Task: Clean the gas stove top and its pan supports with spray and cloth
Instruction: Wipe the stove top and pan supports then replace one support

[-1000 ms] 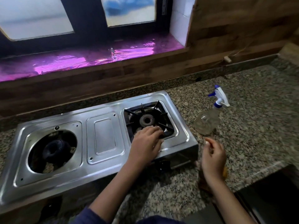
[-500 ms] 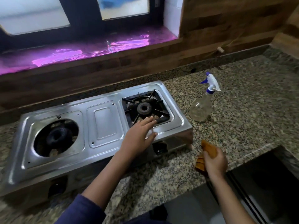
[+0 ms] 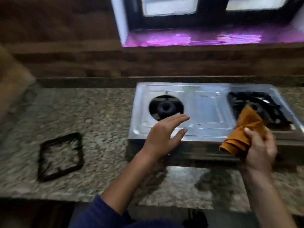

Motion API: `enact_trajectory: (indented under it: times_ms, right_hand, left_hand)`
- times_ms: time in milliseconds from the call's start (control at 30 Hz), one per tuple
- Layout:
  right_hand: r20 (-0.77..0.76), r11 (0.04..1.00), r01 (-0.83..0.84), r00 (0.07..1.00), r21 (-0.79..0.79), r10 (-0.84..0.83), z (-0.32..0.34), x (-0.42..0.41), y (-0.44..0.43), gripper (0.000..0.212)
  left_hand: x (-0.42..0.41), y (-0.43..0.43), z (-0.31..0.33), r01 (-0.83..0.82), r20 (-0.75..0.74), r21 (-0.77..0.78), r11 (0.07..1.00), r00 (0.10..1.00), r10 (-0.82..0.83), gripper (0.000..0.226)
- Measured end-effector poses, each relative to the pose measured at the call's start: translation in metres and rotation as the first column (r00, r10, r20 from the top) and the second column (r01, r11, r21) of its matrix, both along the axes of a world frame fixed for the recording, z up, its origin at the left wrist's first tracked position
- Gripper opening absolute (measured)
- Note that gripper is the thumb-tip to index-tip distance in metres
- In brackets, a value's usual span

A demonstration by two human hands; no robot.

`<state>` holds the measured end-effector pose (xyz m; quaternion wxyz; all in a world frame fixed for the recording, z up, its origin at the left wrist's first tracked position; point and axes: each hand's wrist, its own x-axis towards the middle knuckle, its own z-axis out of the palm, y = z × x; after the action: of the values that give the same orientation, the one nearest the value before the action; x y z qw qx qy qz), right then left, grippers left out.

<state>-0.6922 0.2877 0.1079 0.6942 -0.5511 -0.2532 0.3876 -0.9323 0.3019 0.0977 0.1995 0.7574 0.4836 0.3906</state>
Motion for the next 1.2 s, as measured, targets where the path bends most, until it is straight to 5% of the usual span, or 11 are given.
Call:
enact_trajectory:
  times_ms: [200,267,400,567,667,867,967,1200]
  right_hand:
    - [-0.005,0.893,-0.449,0.893,0.013,0.449,-0.027,-0.225,-0.004,0.020]
    - [0.023,0.828,-0.560,0.828,-0.036,0.561,-0.038,-0.289,-0.011,0.016]
    - [0.116,0.684,-0.716,0.674,-0.139,0.729,-0.055,-0.369,-0.032,0.026]
    - [0.242,0.499,-0.807,0.440,-0.316,0.865,-0.081,-0.428,-0.047,0.025]
    - [0.240,0.432,-0.824,0.365,-0.366,0.900,-0.089,-0.448,-0.051,0.029]
    - [0.172,0.455,-0.793,0.423,-0.406,0.890,-0.100,-0.461,-0.052,0.029]
    - [0.253,0.494,-0.761,0.425,-0.419,0.869,-0.106,-0.455,-0.050,0.028]
    - [0.750,0.570,-0.708,0.086,-0.418,0.656,-0.105,-0.430,-0.055,0.042]
  left_hand:
    - [-0.239,-0.074,-0.021,-0.446,-0.014,-0.059,0.893,0.895,0.446,0.030]
    - [-0.310,-0.102,-0.038,-0.643,-0.049,-0.141,0.753,0.764,0.643,0.025]
    - [-0.397,-0.147,-0.076,-0.877,-0.279,-0.350,0.330,0.434,0.857,0.027]
    - [-0.439,-0.152,-0.119,-0.786,-0.346,-0.609,0.108,0.386,0.855,0.042]
    - [-0.442,-0.135,-0.124,-0.706,-0.314,-0.703,0.089,0.421,0.851,0.054]
    - [-0.436,-0.110,-0.116,-0.658,-0.339,-0.750,0.070,0.473,0.813,0.065]
    - [-0.416,-0.101,-0.108,-0.695,-0.249,-0.713,0.095,0.378,0.892,0.062]
    - [-0.364,-0.061,-0.093,-0.584,0.007,-0.805,0.107,0.171,0.985,0.056]
